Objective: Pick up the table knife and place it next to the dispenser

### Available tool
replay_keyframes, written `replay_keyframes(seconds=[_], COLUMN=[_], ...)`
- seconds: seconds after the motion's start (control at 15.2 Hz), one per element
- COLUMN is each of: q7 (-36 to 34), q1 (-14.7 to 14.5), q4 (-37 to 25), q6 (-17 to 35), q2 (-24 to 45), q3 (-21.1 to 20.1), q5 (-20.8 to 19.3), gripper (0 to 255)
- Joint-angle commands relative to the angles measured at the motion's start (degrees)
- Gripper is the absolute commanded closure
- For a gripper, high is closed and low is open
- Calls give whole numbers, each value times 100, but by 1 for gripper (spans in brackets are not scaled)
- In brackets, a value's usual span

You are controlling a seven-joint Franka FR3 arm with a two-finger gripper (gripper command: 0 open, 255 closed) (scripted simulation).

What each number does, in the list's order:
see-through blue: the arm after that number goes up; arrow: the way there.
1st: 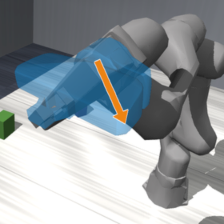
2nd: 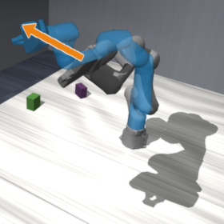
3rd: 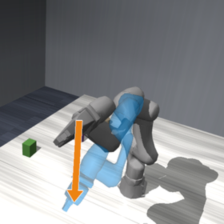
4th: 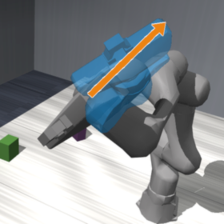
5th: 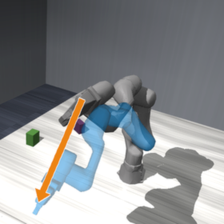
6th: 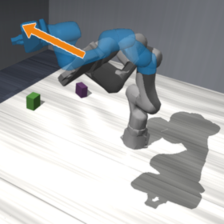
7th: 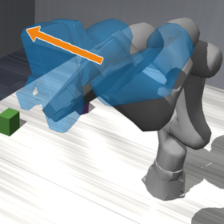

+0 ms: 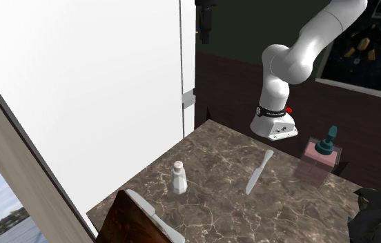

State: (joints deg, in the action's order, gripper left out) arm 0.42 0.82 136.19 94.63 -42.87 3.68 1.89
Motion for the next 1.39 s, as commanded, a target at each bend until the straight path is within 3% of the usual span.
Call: replay_keyframes(seconds=[0.0,0.66,0.99,1.32], q7=[0,-2044,-3070,-4153], q1=[0,-200,-245,-191], q4=[0,624,570,274], q6=[0,1140,1782,2414], q2=[0,458,1115,2019], q3=[0,-1389,-2094,-2782], q5=[0,751,995,998], gripper=[0,0,0,0])
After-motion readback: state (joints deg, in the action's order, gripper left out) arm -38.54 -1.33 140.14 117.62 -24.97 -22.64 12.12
